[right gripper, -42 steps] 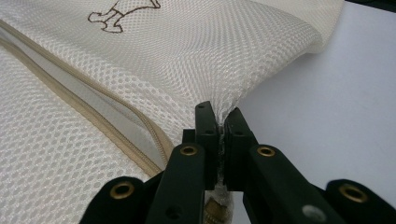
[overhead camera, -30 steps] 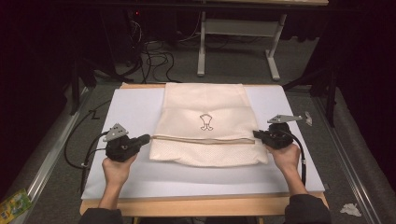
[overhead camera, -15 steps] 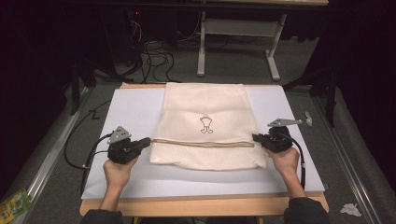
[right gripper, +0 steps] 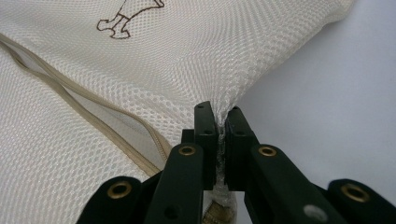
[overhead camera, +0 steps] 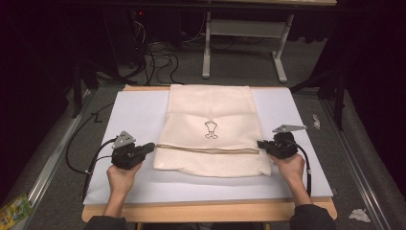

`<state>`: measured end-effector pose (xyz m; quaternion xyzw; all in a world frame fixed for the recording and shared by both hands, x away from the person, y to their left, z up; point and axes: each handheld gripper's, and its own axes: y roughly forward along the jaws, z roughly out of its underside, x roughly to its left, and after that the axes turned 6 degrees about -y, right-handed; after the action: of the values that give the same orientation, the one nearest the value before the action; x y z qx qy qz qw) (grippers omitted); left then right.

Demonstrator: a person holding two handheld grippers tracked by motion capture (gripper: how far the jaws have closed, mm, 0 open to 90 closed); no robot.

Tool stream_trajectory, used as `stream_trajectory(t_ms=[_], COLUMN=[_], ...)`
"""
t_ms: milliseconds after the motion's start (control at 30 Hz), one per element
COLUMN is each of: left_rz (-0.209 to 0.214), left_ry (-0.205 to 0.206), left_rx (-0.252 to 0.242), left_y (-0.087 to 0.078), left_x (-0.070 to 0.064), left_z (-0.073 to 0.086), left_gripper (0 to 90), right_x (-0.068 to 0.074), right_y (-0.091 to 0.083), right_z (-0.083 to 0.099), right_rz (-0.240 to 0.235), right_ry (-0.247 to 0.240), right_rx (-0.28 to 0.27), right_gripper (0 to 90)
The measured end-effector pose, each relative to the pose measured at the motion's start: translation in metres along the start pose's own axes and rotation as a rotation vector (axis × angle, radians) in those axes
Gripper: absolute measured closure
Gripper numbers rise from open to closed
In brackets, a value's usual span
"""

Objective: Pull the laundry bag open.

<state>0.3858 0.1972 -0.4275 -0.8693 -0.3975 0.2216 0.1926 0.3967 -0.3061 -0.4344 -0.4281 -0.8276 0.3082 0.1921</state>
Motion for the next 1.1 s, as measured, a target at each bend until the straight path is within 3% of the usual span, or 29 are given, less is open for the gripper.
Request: stream_trajectory(t_ms=[667,1100], left_rz=[-0.023,-0.038], left_ry=[0.006,0.017], left_rx=[0.054,0.101], left_y=[0.011,0.021], left_x=[-0.001,-0.003], left_z=[0.011,0.017], left_gripper=[86.5,85.1], right_x=[-0.002,0.001], right_y=[0.012,0.014], right_z=[0.013,0.015], right_rz=[-0.001,0.034], right_ry=[0.014,0.004], right_rx=[0.031,0.034], right_gripper=[85.6,74.1])
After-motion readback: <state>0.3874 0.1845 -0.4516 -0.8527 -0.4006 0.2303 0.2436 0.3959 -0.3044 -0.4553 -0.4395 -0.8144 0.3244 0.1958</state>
